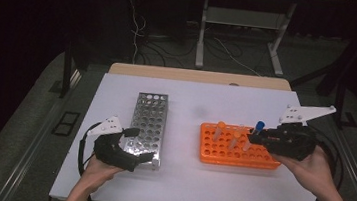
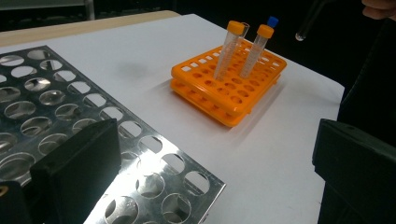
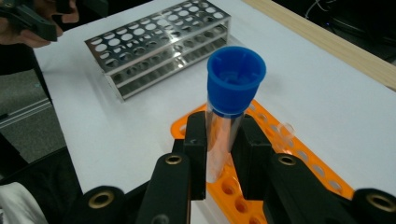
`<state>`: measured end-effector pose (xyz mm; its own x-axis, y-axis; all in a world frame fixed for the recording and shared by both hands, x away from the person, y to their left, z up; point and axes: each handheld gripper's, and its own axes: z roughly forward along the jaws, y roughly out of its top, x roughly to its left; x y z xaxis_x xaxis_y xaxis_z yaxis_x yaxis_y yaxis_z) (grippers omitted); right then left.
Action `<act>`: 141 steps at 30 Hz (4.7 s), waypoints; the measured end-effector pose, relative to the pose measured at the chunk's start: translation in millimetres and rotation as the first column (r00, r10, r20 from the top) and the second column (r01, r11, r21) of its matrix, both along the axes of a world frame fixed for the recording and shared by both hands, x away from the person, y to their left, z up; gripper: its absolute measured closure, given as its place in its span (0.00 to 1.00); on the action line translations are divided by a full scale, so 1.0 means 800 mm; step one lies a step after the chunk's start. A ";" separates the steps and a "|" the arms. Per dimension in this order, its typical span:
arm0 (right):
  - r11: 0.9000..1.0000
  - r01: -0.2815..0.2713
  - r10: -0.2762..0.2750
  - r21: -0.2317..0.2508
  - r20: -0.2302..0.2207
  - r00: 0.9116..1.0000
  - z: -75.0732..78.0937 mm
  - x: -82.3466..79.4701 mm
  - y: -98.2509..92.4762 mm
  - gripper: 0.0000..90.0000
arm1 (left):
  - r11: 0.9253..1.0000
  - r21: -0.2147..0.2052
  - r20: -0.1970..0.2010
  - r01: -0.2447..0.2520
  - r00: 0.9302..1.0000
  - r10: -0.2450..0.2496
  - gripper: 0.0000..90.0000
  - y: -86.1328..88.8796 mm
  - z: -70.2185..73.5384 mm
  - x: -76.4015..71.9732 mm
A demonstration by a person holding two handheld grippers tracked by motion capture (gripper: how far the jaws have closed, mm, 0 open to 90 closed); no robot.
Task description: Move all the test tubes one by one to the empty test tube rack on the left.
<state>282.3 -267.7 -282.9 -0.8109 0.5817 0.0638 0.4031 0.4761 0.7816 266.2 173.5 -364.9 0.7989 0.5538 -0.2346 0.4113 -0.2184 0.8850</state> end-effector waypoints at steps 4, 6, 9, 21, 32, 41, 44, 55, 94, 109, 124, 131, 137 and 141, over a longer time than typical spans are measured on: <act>1.000 -0.031 0.031 -0.001 -0.007 0.999 0.004 0.004 0.016 0.85 | 1.000 0.016 0.005 0.014 1.000 -0.015 0.00 -0.002 0.010 0.004; 0.999 -0.045 0.045 -0.002 -0.011 0.999 0.004 0.007 0.023 0.85 | 0.999 0.026 0.009 0.025 1.000 -0.025 0.00 -0.003 0.017 0.006; 0.998 -0.055 0.055 -0.003 -0.018 0.998 0.004 0.010 0.029 0.85 | 0.999 0.039 0.015 0.038 0.999 -0.039 0.01 -0.006 0.026 0.011; 0.991 -0.134 0.133 -0.018 -0.045 0.990 -0.007 0.027 0.077 0.85 | 0.987 0.116 0.014 0.114 0.993 -0.117 0.04 -0.032 0.060 0.035; 0.979 -0.202 0.200 -0.029 -0.067 0.978 -0.024 0.040 0.115 0.85 | 0.966 0.182 0.000 0.185 0.982 -0.188 0.12 -0.055 0.082 0.055; 0.969 -0.246 0.242 -0.037 -0.080 0.967 -0.038 0.046 0.138 0.85 | 0.932 0.243 -0.046 0.270 0.963 -0.267 0.21 -0.079 0.090 0.071; 0.967 -0.253 0.249 -0.042 -0.084 0.965 -0.040 0.046 0.142 0.85 | 0.919 0.262 -0.057 0.296 0.955 -0.292 0.23 -0.087 0.092 0.076; 0.958 -0.282 0.276 -0.059 -0.088 0.957 -0.050 0.051 0.159 0.85 | 0.878 0.303 -0.083 0.370 0.928 -0.362 0.41 -0.110 0.103 0.086; 0.986 -0.161 0.163 0.032 -0.069 0.984 -0.037 0.039 0.120 0.29 | 0.833 0.344 -0.119 0.433 0.900 -0.419 0.83 -0.119 0.114 0.106; 0.994 -0.013 0.020 0.105 -0.073 0.997 -0.029 0.011 0.042 0.00 | 0.860 0.357 -0.109 0.364 0.931 -0.349 0.83 -0.098 0.124 0.128; 0.991 0.065 -0.056 0.119 -0.083 0.995 -0.046 -0.008 -0.009 0.00 | 0.878 0.373 -0.092 0.300 0.954 -0.287 0.83 -0.083 0.139 0.164; 0.989 0.091 -0.080 0.118 -0.091 0.993 -0.061 -0.013 -0.023 0.00 | 0.898 0.355 -0.086 0.260 0.966 -0.246 0.83 -0.072 0.135 0.189; 0.986 0.113 -0.099 0.120 -0.112 0.989 -0.077 -0.018 -0.033 0.00 | 0.900 0.369 -0.093 0.232 0.973 -0.213 0.83 -0.064 0.132 0.213; 0.985 0.127 -0.113 0.117 -0.123 0.986 -0.085 -0.020 -0.040 0.00 | 0.903 0.374 -0.086 0.209 0.978 -0.190 0.83 -0.059 0.131 0.228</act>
